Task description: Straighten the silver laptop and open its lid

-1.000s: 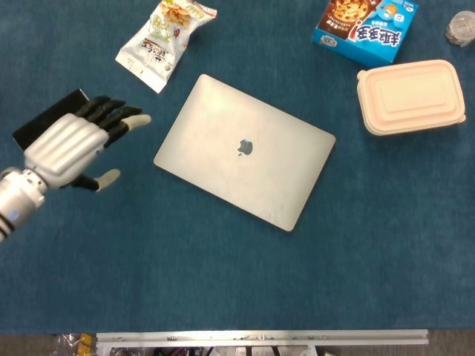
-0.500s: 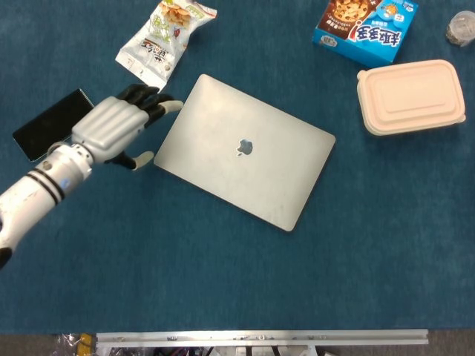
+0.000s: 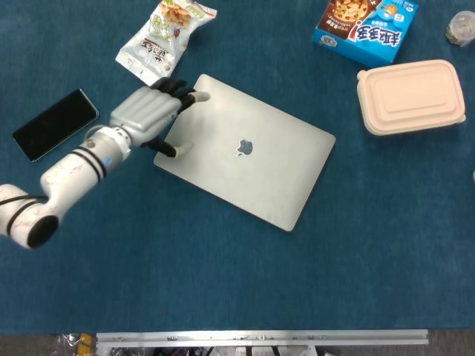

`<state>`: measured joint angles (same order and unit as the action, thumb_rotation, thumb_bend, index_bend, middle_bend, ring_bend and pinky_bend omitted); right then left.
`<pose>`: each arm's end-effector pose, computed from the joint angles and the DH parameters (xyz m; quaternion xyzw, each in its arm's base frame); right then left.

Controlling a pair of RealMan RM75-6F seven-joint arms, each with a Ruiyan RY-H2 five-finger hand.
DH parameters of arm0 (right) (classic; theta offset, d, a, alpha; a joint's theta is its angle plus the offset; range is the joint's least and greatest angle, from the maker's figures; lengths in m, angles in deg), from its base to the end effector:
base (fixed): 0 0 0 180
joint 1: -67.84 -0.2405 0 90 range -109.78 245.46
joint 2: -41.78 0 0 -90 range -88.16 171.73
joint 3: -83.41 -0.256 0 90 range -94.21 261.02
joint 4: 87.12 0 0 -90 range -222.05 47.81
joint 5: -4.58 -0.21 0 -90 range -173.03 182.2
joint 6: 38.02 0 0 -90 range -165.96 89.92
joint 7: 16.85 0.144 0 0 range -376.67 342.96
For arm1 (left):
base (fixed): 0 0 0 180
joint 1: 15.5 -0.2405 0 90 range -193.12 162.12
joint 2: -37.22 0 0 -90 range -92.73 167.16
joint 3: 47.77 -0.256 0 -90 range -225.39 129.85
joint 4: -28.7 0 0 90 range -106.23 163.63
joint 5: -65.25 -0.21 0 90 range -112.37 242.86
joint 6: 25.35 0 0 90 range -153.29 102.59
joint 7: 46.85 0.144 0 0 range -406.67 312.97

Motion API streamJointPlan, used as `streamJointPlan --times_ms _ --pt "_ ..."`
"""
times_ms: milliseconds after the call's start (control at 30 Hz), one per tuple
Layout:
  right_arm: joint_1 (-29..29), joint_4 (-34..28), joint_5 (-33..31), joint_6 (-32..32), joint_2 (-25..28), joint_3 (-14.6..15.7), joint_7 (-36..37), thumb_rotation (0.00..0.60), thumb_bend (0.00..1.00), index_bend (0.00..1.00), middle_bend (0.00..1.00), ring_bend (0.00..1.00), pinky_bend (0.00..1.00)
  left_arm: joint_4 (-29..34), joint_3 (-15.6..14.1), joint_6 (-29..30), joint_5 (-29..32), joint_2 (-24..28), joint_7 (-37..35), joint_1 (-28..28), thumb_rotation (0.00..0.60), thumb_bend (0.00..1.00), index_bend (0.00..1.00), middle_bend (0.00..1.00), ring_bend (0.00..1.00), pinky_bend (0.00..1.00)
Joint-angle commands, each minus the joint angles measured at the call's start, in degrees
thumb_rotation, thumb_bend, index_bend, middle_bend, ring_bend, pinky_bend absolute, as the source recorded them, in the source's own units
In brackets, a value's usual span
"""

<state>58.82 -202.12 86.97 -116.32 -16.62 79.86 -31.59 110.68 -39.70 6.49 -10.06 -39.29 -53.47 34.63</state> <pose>-0.2321 -0.1922 0.1469 0.6282 -0.4157 0.3822 0.5352 -0.1562 0.3719 0.0113 -0.8083 -0.4224 -0.2838 0.2959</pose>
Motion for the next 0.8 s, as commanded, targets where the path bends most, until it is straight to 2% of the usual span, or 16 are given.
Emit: streamJointPlan --times_ms 33,800 --pt "-0.1 0.0 0.0 0.0 0.1 -0.1 0.0 0.600 0.30 0.10 0.14 0.04 0.10 -0.7 0.4 -0.9 1.9 -1.4 1.3 1.3 0.417 0.34 0.09 0.13 0.00 0.00" --pt "-0.4 0.3 -1.7 -0.2 1.1 -0.9 0.3 0.600 0.30 0.10 0.14 0.04 0.10 -13.6 1.0 -7.9 12.5 -11.9 5.4 10.3 0.416 0.34 0.09 0.13 0.00 0.00"
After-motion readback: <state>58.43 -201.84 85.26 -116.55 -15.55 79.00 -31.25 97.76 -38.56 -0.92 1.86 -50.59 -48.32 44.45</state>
